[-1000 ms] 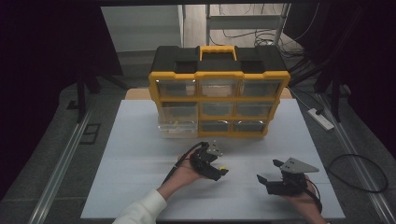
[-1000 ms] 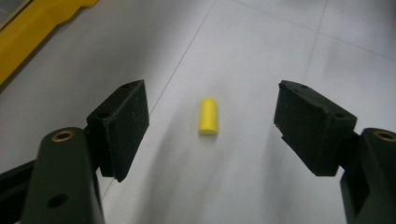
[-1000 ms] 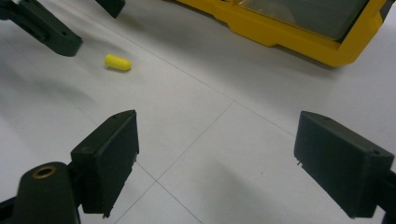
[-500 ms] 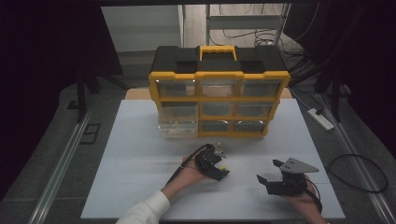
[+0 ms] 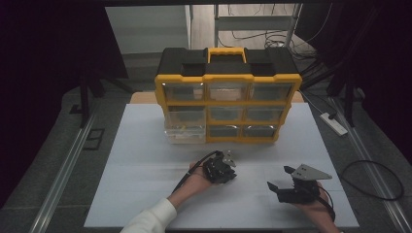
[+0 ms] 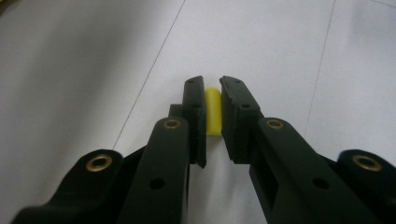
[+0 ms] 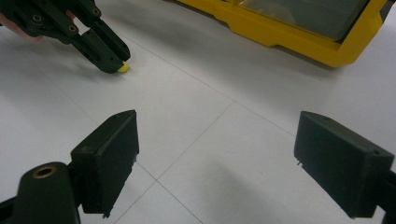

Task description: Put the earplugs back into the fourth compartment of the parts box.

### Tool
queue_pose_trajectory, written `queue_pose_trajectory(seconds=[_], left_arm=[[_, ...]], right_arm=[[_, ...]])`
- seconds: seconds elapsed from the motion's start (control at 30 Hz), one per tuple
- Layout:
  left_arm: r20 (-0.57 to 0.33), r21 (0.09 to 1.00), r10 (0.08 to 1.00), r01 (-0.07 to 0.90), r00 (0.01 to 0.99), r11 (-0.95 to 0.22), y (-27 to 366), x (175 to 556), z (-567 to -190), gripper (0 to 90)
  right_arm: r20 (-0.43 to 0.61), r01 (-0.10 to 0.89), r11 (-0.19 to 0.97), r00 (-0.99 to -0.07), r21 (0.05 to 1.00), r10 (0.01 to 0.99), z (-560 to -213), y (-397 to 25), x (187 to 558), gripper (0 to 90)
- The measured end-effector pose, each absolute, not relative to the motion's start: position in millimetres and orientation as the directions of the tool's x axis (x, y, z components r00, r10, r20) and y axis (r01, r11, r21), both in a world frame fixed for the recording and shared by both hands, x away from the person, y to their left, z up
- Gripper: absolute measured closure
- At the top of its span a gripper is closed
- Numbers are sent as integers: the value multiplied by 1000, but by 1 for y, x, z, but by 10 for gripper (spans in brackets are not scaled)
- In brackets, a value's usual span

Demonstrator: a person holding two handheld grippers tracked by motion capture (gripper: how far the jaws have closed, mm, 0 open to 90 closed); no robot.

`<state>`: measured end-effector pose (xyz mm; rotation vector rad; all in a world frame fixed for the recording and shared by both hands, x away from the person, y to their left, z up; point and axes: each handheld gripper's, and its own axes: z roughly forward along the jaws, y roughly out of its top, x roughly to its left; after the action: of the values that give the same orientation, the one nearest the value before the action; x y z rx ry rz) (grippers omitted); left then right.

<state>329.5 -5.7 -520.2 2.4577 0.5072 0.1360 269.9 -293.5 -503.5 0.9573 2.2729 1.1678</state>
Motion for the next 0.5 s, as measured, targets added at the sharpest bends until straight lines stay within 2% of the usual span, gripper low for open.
queue_pose_trajectory(seconds=[0.23, 0.5], left_arm=[[-23, 677, 406, 313, 913, -666, 4, 324, -500, 798], [-26, 786, 428, 283, 903, -549, 28, 313, -462, 798]], right_arm=[[-44, 389, 411, -680, 825, 732, -503, -294, 270, 149], [-47, 388, 412, -679, 825, 733, -503, -294, 270, 149]])
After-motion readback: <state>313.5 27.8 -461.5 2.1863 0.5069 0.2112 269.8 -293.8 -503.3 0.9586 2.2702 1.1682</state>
